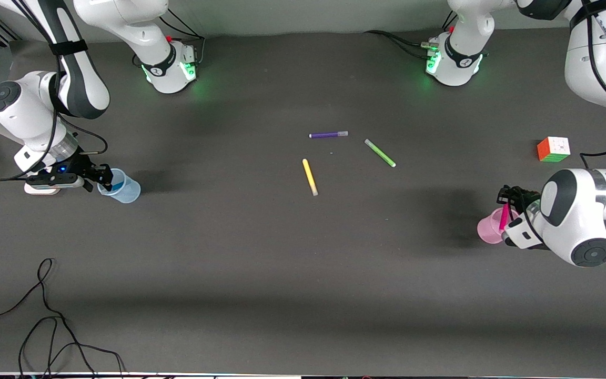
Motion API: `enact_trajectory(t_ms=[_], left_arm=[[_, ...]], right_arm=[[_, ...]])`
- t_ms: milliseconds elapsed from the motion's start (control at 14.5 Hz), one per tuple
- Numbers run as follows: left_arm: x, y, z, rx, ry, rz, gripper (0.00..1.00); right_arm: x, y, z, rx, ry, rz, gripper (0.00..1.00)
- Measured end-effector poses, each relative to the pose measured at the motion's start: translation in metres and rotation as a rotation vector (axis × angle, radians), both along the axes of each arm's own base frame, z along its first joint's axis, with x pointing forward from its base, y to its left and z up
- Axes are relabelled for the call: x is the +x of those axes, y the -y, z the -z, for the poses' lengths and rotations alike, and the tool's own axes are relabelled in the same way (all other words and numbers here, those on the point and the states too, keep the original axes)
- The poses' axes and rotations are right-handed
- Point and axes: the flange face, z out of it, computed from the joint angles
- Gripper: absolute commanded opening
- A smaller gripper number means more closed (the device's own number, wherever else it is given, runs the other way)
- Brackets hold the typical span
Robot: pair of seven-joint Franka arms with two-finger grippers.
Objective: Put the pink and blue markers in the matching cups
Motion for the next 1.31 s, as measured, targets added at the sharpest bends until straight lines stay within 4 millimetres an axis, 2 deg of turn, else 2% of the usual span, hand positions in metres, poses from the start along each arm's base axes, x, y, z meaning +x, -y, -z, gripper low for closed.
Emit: enact_trajectory(t_ms=[207, 552, 690, 897, 1034, 1172, 1310], left_arm=[[0.008, -0.001, -0.014, 0.001, 0.026, -0.003, 1.00], [0.030, -0.008, -0.071, 0.011, 0.117, -0.023, 1.00], [0.029, -0.007, -0.098, 0.012, 0.149, -0.025, 1.00], [0.022, 0.002, -0.162, -0.021, 0.266, -0.031, 1.00], [0.011, 0.007, -0.202, -0.039, 0.369, -0.030, 1.00], [-0.007, 0.011, -0.225, -0.042, 0.446, -0.023, 1.00], [-0.025, 0.016, -0.240, -0.062, 0.487, -0.030, 1.00]], right_arm=[[0.001, 0.000, -0.001, -0.001, 0.003, 0.000, 1.00], [0.016, 0.003, -0.022, 0.001, -0.019, 0.000, 1.00], [0.029, 0.001, -0.044, 0.005, -0.058, -0.009, 1.00], [0.048, -0.020, -0.090, 0.007, -0.102, -0.048, 1.00], [0.059, -0.035, -0.128, 0.007, -0.131, -0.064, 1.00], [0.067, -0.047, -0.165, 0.004, -0.135, -0.080, 1.00], [0.070, -0.055, -0.195, 0.001, -0.122, -0.091, 1.00]])
